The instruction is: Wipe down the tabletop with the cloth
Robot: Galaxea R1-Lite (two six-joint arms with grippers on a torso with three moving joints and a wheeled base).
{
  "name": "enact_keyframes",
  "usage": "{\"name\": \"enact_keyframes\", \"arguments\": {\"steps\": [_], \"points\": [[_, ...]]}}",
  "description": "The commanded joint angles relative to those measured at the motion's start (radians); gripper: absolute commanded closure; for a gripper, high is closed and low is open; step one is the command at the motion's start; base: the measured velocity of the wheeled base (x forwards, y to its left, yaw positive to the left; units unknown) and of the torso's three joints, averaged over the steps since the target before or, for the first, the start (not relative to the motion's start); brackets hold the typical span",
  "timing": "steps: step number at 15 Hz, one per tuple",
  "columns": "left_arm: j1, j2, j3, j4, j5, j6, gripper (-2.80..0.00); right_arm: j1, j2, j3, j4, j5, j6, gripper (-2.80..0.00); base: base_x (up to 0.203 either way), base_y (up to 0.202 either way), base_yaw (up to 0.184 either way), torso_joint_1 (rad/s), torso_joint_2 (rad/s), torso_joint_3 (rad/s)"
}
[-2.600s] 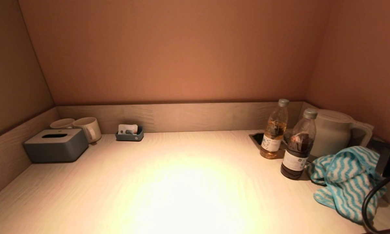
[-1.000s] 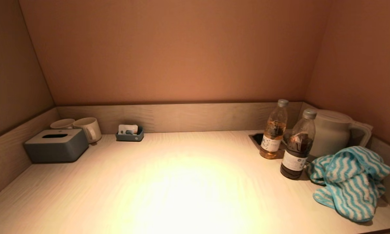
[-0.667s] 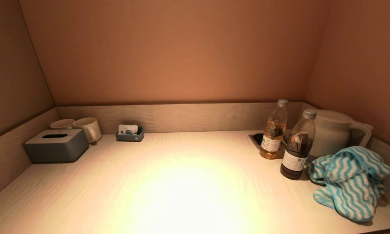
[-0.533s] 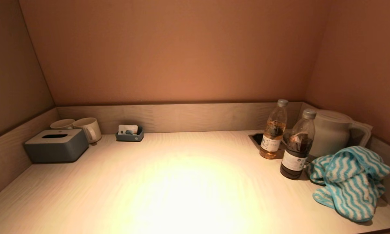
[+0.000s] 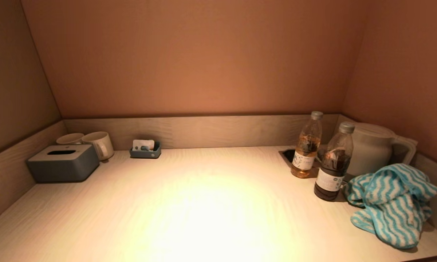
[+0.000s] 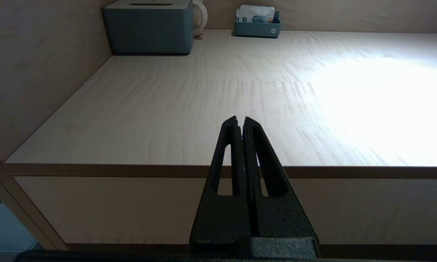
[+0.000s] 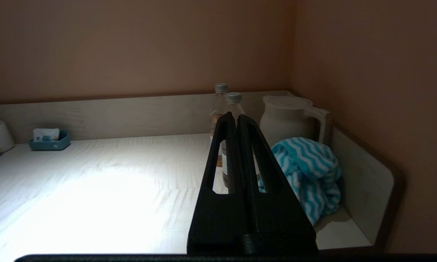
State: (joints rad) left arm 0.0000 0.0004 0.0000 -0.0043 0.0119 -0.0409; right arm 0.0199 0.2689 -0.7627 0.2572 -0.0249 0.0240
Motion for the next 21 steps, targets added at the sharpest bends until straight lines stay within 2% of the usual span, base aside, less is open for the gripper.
{"name": "enact_keyframes", "arguments": {"steps": [1,7,11,13,15,18,21], "points": [[0.0,0.0,0.0,0.0,0.0,-0.001,0.0,-0.052,-0.023,0.008,0.002,0.064,0.002,0.0,0.0,0.0,0.0,0.0,0.0,0.0],[0.0,0.0,0.0,0.0,0.0,-0.001,0.0,-0.037,-0.129,0.093,0.007,0.067,0.035,0.0,0.0,0.0,0.0,0.0,0.0,0.0],[0.0,0.0,0.0,0.0,0.0,-0.001,0.0,-0.034,-0.262,0.232,0.005,0.064,0.064,0.0,0.0,0.0,0.0,0.0,0.0,0.0],[0.0,0.0,0.0,0.0,0.0,-0.001,0.0,-0.034,-0.268,0.314,-0.004,0.047,0.067,0.0,0.0,0.0,0.0,0.0,0.0,0.0],[0.0,0.0,0.0,0.0,0.0,-0.001,0.0,-0.034,-0.269,0.438,-0.069,0.045,0.045,0.0,0.0,0.0,0.0,0.0,0.0,0.0],[0.0,0.0,0.0,0.0,0.0,-0.001,0.0,-0.034,-0.269,0.578,-0.314,0.033,-0.015,0.0,0.0,0.0,0.0,0.0,0.0,0.0],[0.0,0.0,0.0,0.0,0.0,-0.001,0.0,-0.034,-0.269,0.609,-0.338,0.042,-0.046,0.0,0.0,0.0,0.0,0.0,0.0,0.0]]}}
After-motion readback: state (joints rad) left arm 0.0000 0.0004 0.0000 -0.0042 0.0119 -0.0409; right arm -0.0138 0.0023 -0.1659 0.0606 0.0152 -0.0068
